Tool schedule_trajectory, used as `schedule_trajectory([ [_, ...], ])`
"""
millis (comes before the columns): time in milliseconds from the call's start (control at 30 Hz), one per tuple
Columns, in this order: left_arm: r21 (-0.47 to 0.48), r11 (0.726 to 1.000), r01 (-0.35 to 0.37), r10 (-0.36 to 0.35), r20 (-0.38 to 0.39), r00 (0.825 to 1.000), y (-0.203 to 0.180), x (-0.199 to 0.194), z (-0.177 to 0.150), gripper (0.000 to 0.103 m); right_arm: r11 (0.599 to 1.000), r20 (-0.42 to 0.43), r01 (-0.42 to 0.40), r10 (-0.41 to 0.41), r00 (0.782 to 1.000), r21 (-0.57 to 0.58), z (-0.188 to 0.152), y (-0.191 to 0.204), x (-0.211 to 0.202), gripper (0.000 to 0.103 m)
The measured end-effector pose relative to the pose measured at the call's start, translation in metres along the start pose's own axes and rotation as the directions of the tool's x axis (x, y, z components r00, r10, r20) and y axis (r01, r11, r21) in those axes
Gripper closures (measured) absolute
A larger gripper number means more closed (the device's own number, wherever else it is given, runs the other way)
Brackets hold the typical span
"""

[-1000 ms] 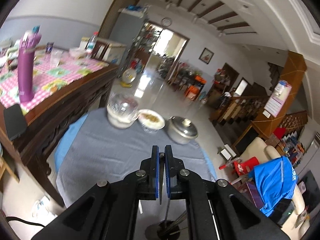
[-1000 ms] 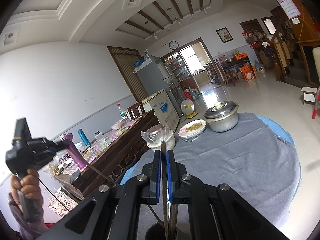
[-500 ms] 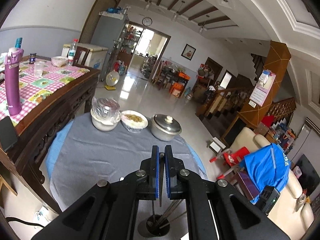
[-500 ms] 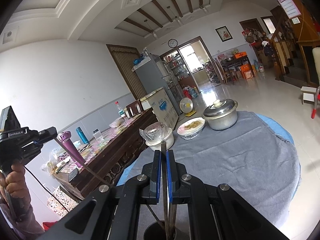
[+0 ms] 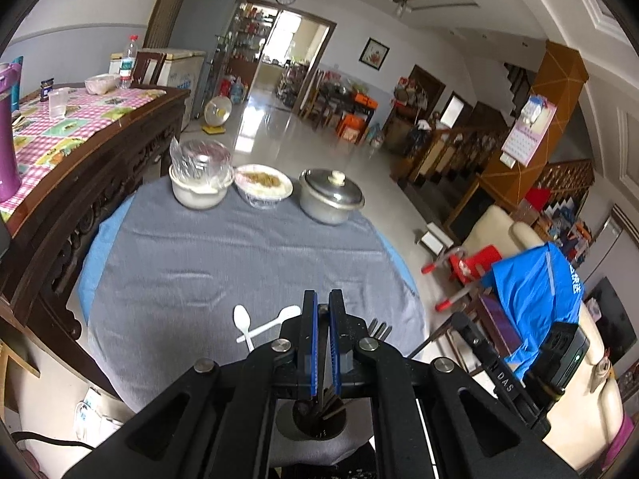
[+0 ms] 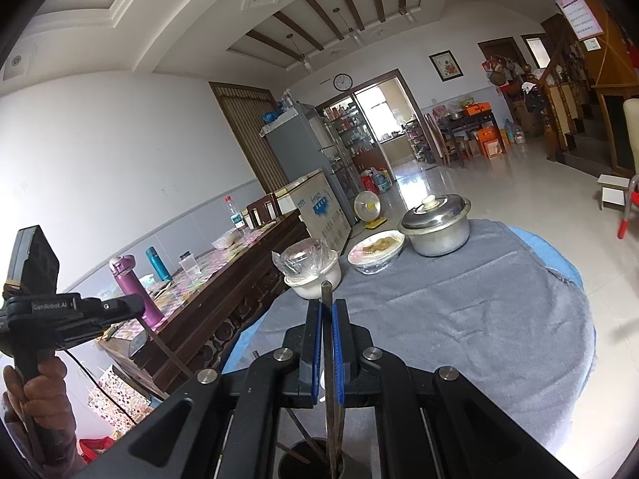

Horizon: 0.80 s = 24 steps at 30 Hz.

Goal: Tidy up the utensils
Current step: 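Open both grippers over the black holder to release the chopsticks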

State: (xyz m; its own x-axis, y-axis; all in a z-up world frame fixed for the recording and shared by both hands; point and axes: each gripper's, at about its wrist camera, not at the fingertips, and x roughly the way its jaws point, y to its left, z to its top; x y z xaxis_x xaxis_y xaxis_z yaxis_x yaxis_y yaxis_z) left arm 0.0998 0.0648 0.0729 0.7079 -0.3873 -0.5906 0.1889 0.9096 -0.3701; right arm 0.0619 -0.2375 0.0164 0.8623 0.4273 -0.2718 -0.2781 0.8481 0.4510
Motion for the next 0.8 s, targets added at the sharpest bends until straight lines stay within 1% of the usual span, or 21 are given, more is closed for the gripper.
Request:
schedule_trajectory([
  [200,0.011,1.0,-0.003,0.004,-0.04,0.999,-0.003,0.009,-0.007,0.098,1.0,-0.011,0.008,-0.008,1.0,-0.01,-0.003,-0.001,0.002,0.097],
  [467,0.017,1.0,-0.012,0.013,-0.063,0.998,-0.003,0.016,-0.01,0.098,1.0,-0.019,0.005,-0.005,1.0,-0.007,-0.005,-0.001,0.003,0.097],
  [733,0.018,0.999,-0.045,0.047,-0.123,0.991,0.0,0.03,-0.014,0.098,1.0,-0.066,0.002,-0.001,0.998,0.014,-0.009,-0.003,0.013,0.096],
  [800,0.016,0.999,-0.036,0.038,-0.142,0.989,0.001,0.034,-0.016,0.097,1.0,-0.075,-0.001,0.003,0.997,0.029,-0.009,-0.006,0.014,0.096],
])
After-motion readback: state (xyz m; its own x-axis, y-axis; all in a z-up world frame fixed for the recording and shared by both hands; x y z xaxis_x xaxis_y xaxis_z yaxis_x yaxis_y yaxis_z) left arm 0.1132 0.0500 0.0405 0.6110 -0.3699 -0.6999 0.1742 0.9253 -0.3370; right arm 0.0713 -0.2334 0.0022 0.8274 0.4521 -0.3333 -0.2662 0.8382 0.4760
